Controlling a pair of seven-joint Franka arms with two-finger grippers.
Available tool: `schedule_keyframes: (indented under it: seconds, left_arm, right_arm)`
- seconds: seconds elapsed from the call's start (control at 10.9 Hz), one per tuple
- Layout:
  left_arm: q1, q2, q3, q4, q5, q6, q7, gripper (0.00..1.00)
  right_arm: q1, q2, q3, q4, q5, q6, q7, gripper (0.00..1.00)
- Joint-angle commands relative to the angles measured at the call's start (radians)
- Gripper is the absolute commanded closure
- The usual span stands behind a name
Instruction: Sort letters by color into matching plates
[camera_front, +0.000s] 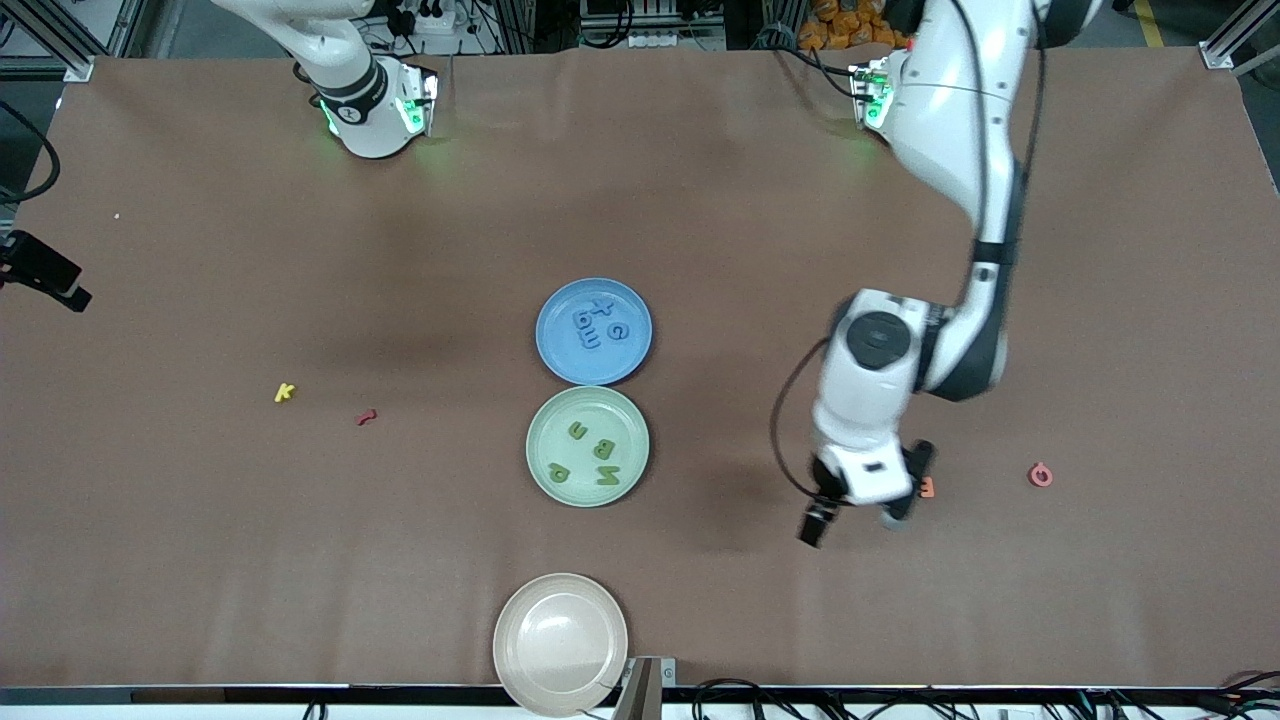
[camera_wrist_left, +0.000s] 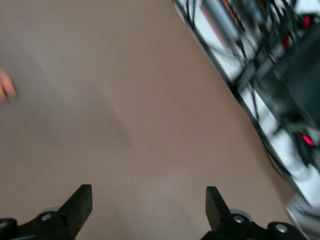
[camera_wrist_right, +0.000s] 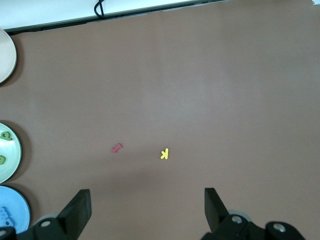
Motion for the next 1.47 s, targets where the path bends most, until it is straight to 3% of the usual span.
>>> schedule_keyframes:
  seconds: [0.0, 0.09, 0.28, 0.64, 0.92, 1.19, 1.38]
  left_arm:
    - [0.273, -0.093, -0.177, -0.009, 0.008, -0.166, 0.431, 0.00]
    - [0.385, -0.138, -0.266, -0.030, 0.008, -0.262, 0.595, 0.00]
    - [0.490, -0.279, -0.342, -0.237, 0.013, -0.285, 0.729, 0.00]
    - [0.500, -0.550, -0.342, -0.596, 0.011, -0.276, 0.845, 0.00]
    - [0.577, -0.721, -0.343, -0.776, 0.011, -0.276, 1.011, 0.00]
    - [0.660, -0.810, -0.345, -0.759, 0.008, -0.399, 1.210, 0.00]
    - [0.693, -0.827, -0.345, -0.642, -0.016, -0.493, 1.258, 0.00]
  right_arm:
    - [-0.005, 0.001, 0.014, 0.014, -0.001, -0.047, 0.001, 0.00]
    - [-0.005, -0.005, 0.028, 0.015, -0.001, -0.063, 0.001, 0.00]
    - [-0.004, -0.014, 0.038, 0.015, -0.001, -0.071, -0.004, 0.00]
    - [-0.005, -0.018, 0.058, 0.011, 0.000, -0.072, -0.007, 0.00]
    - [-0.005, -0.019, 0.058, 0.004, 0.000, -0.068, -0.007, 0.00]
    - [-0.008, -0.019, 0.058, -0.002, 0.002, -0.069, -0.007, 0.00]
    - [-0.008, -0.018, 0.058, -0.005, 0.008, -0.071, -0.008, 0.00]
